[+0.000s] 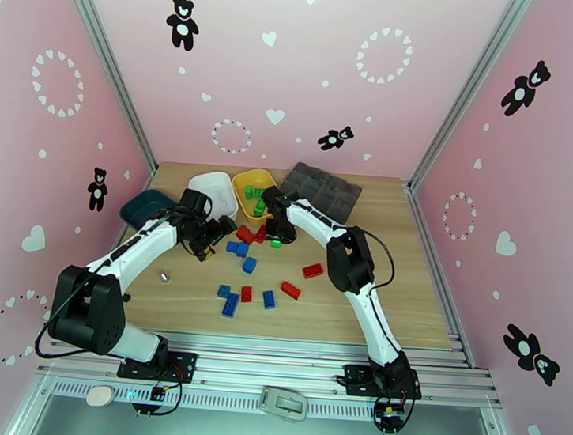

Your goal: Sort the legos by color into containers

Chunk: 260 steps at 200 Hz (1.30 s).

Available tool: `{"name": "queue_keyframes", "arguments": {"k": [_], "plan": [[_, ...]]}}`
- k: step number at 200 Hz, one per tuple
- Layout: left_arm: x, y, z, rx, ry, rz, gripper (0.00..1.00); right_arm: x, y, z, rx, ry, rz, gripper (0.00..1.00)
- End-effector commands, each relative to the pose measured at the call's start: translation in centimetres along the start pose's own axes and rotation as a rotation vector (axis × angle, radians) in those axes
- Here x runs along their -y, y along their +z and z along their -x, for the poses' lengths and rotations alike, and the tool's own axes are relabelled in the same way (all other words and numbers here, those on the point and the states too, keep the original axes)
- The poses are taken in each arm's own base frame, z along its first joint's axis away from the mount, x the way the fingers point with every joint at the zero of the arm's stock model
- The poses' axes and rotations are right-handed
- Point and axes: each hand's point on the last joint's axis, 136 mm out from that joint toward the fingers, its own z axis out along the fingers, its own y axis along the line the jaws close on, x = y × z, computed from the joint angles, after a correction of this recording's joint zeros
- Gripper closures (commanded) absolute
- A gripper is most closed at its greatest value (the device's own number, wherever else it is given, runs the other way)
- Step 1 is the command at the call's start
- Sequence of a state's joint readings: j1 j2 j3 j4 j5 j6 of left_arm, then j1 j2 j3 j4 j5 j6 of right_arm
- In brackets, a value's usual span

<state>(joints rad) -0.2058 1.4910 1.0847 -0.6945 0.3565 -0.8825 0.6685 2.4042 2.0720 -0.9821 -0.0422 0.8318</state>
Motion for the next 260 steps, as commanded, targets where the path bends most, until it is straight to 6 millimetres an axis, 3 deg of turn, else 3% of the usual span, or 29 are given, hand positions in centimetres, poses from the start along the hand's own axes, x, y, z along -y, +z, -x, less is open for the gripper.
{"name": "queue_keyframes", "arguments": {"k": [1,32,60,105,156,180,203,229,260], "plan": [[2.0,0.3,0.4,-0.01,0.029,-0.037,0.04,0.2,-2.3,-0.8,0.019,-0.001,0.009,0.65],[4.6,1.9,0.2,-0.034,0.052,-0.061,0.04,-0.1,-4.7,-0.7,0.045,-0.01,0.074,0.67],[7.3,3.5,0.9,-0.059,0.019,-0.122,0.04,-0.7,-6.2,0.7,0.051,0.017,0.177,0.68],[12.6,4.0,4.0,-0.066,-0.018,-0.226,0.04,-1.6,-8.1,4.9,0.083,0.079,0.305,0.69],[15.9,3.3,7.9,-0.043,-0.082,-0.312,0.04,-3.5,-8.9,10.7,0.122,0.176,0.478,0.66],[16.6,3.3,8.3,-0.041,-0.077,-0.314,0.04,-4.5,-8.6,12.8,0.141,0.207,0.541,0.62],[16.5,3.4,8.3,-0.044,-0.079,-0.311,0.04,-5.1,-8.3,13.9,0.152,0.219,0.587,0.5],[16.1,3.3,8.0,-0.041,-0.07,-0.301,0.04,-5.1,-8.7,14.1,0.171,0.187,0.589,0.38],[15.3,3.2,7.6,-0.037,-0.064,-0.287,0.04,-4.4,-9.6,13.5,0.188,0.109,0.547,0.37]]}}
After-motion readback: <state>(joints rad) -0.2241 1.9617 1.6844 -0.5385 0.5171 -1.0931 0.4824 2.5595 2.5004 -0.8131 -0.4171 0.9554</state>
